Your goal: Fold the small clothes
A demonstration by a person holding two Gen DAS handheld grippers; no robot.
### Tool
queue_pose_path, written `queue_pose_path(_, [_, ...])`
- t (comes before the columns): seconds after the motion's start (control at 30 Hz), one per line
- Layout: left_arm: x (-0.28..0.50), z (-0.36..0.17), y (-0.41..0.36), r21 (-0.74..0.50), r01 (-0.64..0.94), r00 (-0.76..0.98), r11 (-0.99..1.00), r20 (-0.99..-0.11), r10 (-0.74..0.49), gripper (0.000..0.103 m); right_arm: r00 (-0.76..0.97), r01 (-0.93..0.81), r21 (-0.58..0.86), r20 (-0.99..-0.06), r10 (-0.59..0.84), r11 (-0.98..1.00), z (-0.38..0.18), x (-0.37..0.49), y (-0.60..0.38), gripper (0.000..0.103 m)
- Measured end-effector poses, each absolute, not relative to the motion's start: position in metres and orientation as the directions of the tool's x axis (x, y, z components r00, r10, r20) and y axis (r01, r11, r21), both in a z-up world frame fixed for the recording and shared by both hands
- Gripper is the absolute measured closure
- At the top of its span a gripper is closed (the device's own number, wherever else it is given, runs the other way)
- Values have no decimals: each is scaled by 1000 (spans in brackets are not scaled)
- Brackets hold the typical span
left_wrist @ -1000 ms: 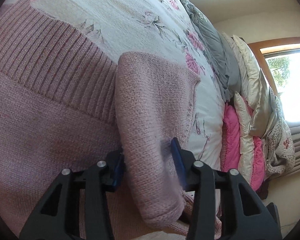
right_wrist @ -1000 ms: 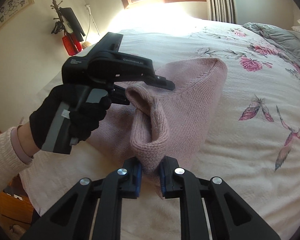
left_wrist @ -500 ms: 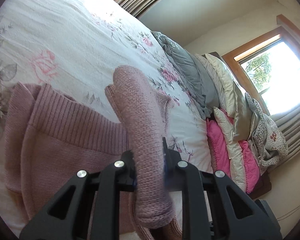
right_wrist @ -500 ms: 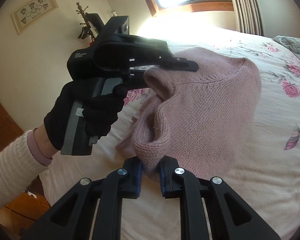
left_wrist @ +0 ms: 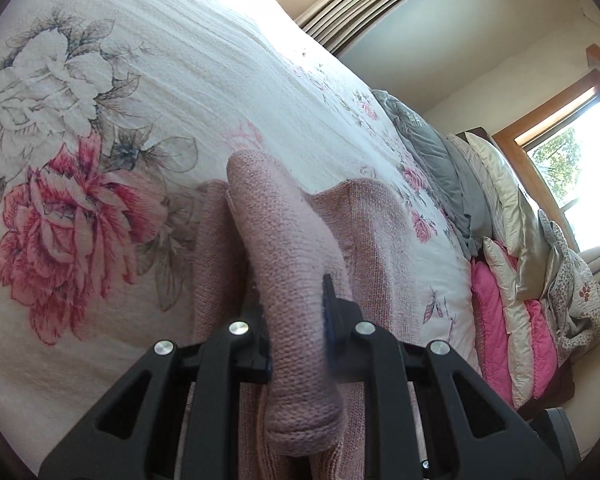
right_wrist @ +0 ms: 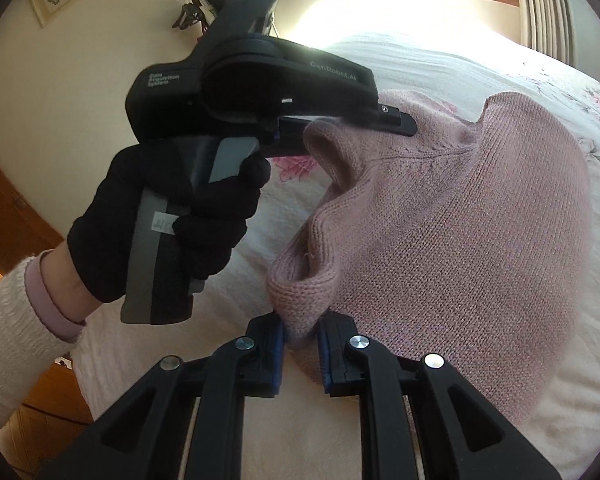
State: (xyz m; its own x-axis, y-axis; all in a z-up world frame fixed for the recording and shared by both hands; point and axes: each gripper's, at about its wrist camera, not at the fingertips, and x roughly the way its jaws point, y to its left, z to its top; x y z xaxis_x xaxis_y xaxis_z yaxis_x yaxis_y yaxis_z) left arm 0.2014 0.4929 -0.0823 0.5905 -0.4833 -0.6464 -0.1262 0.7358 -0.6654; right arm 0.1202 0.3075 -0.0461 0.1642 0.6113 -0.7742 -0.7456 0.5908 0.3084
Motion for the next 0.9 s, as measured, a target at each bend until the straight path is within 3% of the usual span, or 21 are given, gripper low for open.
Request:
queue_pose_path(0.17, [199,-109,502,-646,-150,573,748,-674,-467,85,155,-737,283,-814,560,614,-72,118,319,87])
queue_pose_path(0.3, [194,-116,511,-674,-170,581,719,-658,-479,79,130,-715,329,-804,580,617,-82,121,313,78])
queue_pose_path(0.43, [184,-109,517,-669,-193,583,718,-667,-464,75,71,-700,422,-762,644,576,-74,122,296,58])
queue_pose_path(0.53, [161,-92,523,-634,-213,605,743,-683,-409,70,88,-666,478,-712,697,572,-56,122,263,55])
queue_pose_path(0.63, [126,-68,519,-602,-183,631,778,-678,-376,68,180,-576,515,-678,712,636,-41,129,206,42])
queue_pose_path(0.73, [94,-54,501,-572,-132,634,810,-677,-374,62,259,-453,528,-693,673,718,-44,138,150,40])
queue_pose_path(0.9, [72,-73,471,-603,-103,567,791,-689,-452,61,206,-286,607,-717,666,742,-80,168,116,38])
